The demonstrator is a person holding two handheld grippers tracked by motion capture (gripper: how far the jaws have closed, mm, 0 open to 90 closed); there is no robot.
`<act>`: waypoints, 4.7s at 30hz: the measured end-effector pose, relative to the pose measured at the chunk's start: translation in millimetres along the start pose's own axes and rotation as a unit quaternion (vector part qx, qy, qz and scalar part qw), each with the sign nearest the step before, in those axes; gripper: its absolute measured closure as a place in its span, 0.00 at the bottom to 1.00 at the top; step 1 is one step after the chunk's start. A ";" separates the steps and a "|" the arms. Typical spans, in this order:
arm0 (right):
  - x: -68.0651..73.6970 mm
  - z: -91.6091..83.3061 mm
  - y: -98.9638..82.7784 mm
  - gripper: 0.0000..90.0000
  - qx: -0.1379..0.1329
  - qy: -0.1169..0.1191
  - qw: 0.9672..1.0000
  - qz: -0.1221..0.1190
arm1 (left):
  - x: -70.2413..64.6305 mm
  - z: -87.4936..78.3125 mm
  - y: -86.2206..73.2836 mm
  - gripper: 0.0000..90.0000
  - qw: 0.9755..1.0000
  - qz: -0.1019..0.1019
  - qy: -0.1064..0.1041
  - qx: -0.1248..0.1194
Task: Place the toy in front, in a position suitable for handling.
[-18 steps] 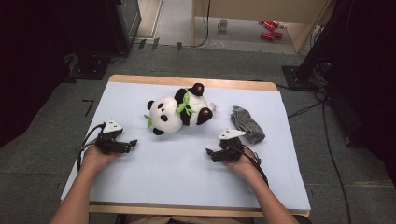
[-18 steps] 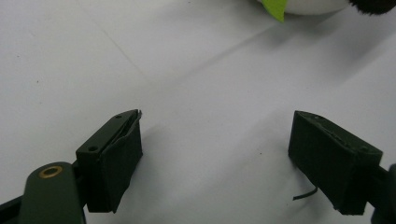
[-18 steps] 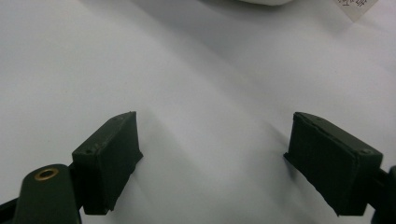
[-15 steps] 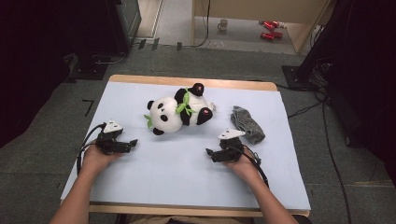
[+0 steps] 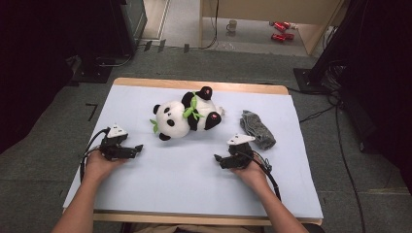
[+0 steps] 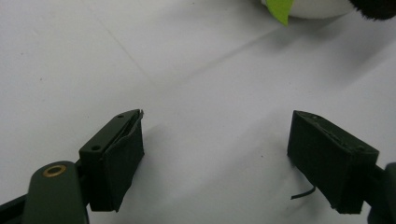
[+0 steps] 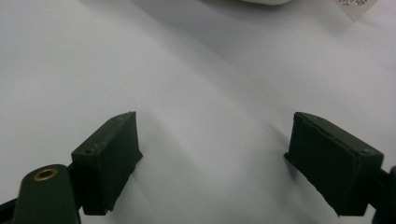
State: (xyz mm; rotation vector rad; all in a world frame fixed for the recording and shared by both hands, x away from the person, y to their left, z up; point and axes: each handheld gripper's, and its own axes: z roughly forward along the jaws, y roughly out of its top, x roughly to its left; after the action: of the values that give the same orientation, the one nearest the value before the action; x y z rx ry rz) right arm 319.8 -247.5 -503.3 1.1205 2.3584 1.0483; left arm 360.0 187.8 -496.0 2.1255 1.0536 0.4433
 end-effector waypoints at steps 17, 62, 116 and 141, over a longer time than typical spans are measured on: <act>0.1 0.2 4.5 0.18 0.017 -0.001 1.000 0.001 | 1.7 -13.7 18.5 0.33 0.999 -0.024 -0.035 -0.009; -30.1 -46.2 39.9 0.36 -0.029 -0.001 0.997 0.064 | -42.6 -15.8 111.6 0.39 0.989 0.027 -0.123 -0.072; -79.9 -82.7 17.0 0.37 -0.048 -0.078 0.988 0.123 | -86.1 59.4 165.0 0.76 0.988 0.047 -0.132 -0.067; -106.9 -85.5 14.3 0.37 -0.064 -0.081 0.983 0.152 | -94.5 13.9 155.9 0.87 0.984 0.027 -0.161 -0.072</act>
State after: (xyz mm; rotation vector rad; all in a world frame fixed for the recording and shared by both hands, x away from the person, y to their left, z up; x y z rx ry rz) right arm 347.7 -364.8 -436.9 1.4885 2.0053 1.1405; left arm 396.0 42.2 -391.6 2.0159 0.7575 0.1846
